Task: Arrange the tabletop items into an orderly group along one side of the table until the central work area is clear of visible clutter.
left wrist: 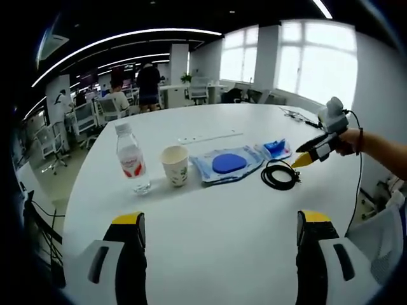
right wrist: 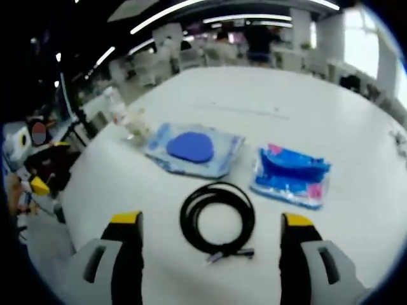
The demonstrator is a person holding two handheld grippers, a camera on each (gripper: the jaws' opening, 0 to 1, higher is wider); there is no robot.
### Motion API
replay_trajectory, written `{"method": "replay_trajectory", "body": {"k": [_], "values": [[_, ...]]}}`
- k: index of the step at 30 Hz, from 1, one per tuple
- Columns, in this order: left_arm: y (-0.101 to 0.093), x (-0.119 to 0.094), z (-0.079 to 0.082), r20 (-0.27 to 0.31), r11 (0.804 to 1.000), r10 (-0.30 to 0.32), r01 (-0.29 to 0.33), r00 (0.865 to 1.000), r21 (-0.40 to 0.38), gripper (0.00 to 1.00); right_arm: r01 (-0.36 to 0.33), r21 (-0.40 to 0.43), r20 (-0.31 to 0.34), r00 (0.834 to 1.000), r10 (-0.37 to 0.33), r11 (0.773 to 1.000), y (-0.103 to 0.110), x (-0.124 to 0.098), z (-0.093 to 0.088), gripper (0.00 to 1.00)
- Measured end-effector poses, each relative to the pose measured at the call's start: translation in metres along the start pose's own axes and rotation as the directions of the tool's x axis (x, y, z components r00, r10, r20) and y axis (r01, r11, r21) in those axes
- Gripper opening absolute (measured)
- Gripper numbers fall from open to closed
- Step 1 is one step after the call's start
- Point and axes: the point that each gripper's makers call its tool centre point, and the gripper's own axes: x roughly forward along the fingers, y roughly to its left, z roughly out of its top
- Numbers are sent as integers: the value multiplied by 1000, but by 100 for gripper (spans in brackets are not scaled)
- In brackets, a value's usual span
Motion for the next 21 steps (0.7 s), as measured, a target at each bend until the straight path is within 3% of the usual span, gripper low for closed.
{"method": "replay_trajectory", "body": {"k": [8, 21], "values": [[5, -7, 0, -1, 1000, 9, -9, 1000, -12, 100, 11, -19, 15, 1000, -11, 1000, 8, -12, -1, 100], [5, -18, -2, -9, 1000, 0, 0, 1000, 12, 100, -21, -33, 76, 997, 23, 999, 33, -49, -2, 100]]}}
